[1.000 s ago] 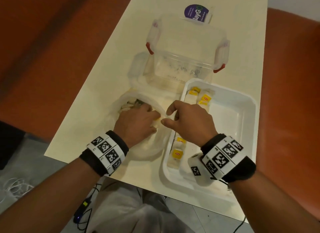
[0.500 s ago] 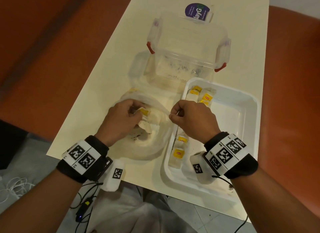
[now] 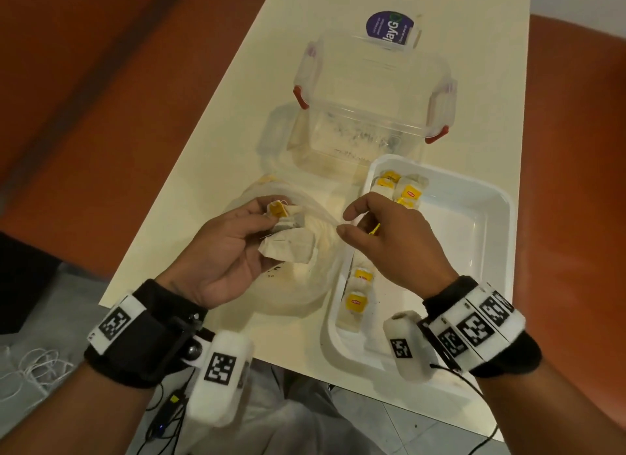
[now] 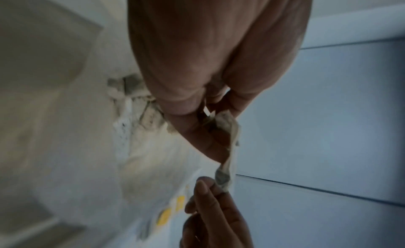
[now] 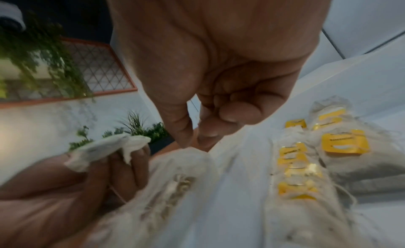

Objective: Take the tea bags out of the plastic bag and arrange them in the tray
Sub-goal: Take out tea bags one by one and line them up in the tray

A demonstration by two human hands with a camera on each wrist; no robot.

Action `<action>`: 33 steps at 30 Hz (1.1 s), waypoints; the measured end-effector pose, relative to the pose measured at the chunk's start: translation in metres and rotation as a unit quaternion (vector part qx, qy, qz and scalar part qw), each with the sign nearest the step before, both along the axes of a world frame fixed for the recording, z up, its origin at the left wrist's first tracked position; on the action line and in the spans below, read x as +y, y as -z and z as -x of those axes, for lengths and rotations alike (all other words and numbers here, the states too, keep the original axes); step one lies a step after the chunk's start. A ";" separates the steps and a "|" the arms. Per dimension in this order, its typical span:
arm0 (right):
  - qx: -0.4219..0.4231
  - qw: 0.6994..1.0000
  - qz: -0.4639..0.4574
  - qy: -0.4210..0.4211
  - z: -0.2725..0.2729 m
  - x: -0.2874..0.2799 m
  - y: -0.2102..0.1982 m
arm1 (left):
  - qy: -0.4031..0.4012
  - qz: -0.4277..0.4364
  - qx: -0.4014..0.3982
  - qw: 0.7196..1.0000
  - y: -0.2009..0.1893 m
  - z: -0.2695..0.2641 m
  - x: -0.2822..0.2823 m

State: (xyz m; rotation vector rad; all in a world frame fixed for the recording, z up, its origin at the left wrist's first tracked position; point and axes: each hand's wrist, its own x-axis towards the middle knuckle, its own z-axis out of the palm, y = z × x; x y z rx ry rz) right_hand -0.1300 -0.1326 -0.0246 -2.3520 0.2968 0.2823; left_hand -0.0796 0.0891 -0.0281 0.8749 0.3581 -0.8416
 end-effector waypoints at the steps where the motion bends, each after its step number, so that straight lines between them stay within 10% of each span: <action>1: -0.015 0.999 -0.042 0.007 0.006 0.002 -0.007 | -0.007 0.019 0.006 1.000 -0.001 0.003 -0.003; 8: -0.025 0.953 -0.288 0.085 0.047 0.019 -0.043 | -0.043 0.095 0.008 0.995 -0.010 0.025 -0.031; 28: 0.060 0.772 -0.567 0.280 0.094 -0.026 -0.030 | -0.009 0.044 0.105 0.993 -0.008 0.059 -0.095; 33: 0.060 0.754 -0.579 0.305 0.102 -0.044 -0.026 | 0.113 -0.033 -0.066 0.991 -0.013 0.067 -0.105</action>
